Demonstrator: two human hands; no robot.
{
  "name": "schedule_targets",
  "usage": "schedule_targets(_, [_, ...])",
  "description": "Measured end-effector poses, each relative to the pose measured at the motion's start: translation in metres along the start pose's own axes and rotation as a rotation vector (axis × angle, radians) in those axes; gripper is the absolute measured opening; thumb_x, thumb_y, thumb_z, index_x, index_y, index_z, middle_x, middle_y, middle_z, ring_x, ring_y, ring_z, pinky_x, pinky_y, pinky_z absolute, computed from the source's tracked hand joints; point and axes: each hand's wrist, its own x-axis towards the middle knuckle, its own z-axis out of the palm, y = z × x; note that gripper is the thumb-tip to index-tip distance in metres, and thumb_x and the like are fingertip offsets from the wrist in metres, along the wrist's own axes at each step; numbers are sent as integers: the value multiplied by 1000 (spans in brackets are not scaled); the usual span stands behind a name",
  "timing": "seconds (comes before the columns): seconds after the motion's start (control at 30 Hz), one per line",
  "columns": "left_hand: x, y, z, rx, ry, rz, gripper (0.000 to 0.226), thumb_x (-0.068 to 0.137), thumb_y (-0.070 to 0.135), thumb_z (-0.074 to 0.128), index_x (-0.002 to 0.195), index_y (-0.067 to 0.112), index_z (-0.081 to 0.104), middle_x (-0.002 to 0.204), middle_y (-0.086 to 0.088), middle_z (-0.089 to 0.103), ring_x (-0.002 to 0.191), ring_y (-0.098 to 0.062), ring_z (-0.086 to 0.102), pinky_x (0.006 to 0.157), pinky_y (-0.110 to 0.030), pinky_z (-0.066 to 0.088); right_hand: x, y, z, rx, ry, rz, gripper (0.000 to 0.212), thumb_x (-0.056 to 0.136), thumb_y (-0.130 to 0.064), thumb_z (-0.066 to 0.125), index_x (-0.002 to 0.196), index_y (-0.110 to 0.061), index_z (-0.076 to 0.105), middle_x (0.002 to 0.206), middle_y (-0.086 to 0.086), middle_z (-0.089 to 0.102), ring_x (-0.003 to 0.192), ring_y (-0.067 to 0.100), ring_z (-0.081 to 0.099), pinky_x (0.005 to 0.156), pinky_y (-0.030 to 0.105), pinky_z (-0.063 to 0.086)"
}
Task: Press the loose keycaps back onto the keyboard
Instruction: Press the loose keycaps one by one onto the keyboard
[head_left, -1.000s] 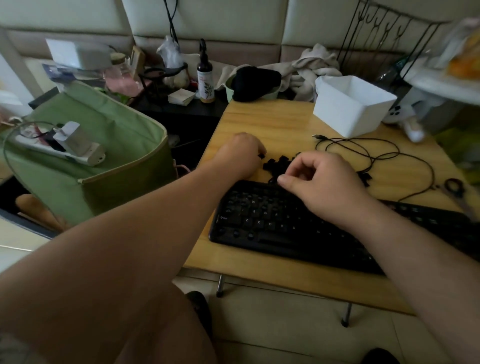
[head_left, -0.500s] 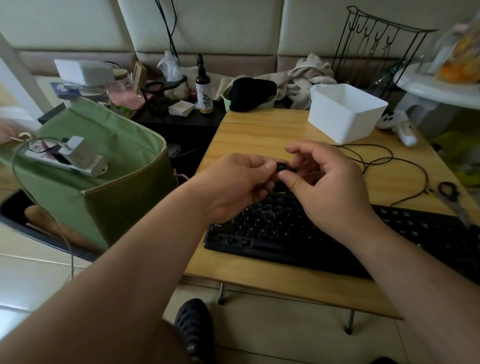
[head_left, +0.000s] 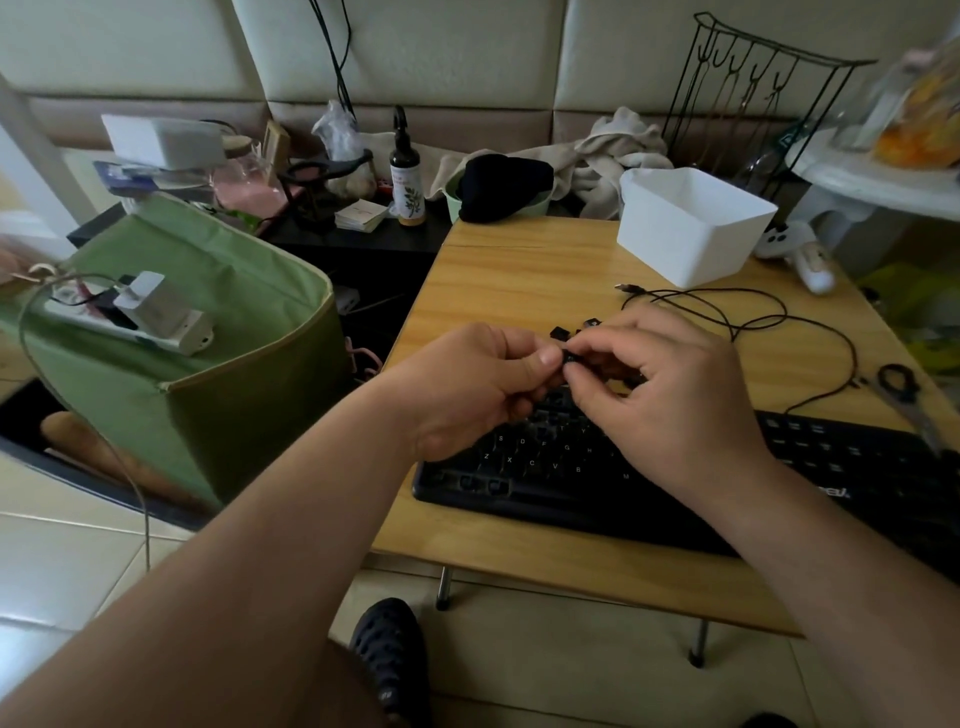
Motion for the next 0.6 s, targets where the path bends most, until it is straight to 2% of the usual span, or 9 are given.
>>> schedule_targets(0.13, [-1,-4,-9,143,24,-14,19,105,18,59,108,12,77,78,7,65,68,-3,52,64,-16,45,6,-3,4,-75,-136,35,13,83,-19,83,95,-18,81,87,-6,69,77,12,64,67,34,56])
schedule_targets(0.2, [-3,-2,-17,151,50,-11,21,105,18,59,116,16,77,84,6,69,68,-3,53,66,-18,45,13,-6,6,-41,-199,121,10,83,-22,83,93,-24,80,84,-11,69,77,6,63,70,27,54])
schedule_targets(0.27, [-4,-2,-34,258,183,38,27,105,19,59,128,27,72,97,7,72,76,-4,57,75,-25,47,25,-6,9,17,-263,259,7,85,-24,83,88,-29,79,79,-14,68,77,0,62,66,12,48])
schedule_targets(0.3, [-4,-2,-44,369,290,67,30,105,21,59,131,32,70,103,7,72,81,-6,59,78,-28,48,31,-3,11,35,-310,336,6,86,-26,82,87,-30,79,75,-16,68,76,-4,61,62,9,44])
schedule_targets(0.37, [-3,-8,-65,592,480,96,29,105,25,60,130,36,69,115,7,71,93,-10,63,76,-28,51,42,2,19,42,-406,451,4,86,-30,83,88,-31,79,74,-16,70,72,-6,61,60,14,44])
schedule_targets(0.4, [-3,-13,-73,654,526,90,27,105,26,60,128,34,71,118,6,70,98,-12,64,77,-28,51,46,4,25,50,-440,493,5,85,-31,84,88,-31,79,76,-14,70,71,-2,62,62,18,44])
schedule_targets(0.47, [-1,-20,-82,686,528,59,22,103,27,63,121,30,74,116,7,70,101,-11,63,81,-29,49,51,3,37,76,-488,555,6,85,-29,85,86,-29,79,81,-11,72,77,4,64,65,23,46])
schedule_targets(0.6, [5,-23,-83,716,405,21,15,94,36,73,107,32,80,105,17,72,104,-3,63,91,-29,51,51,0,58,39,-609,604,6,85,-27,85,87,-27,80,85,-12,71,83,4,64,65,20,44])
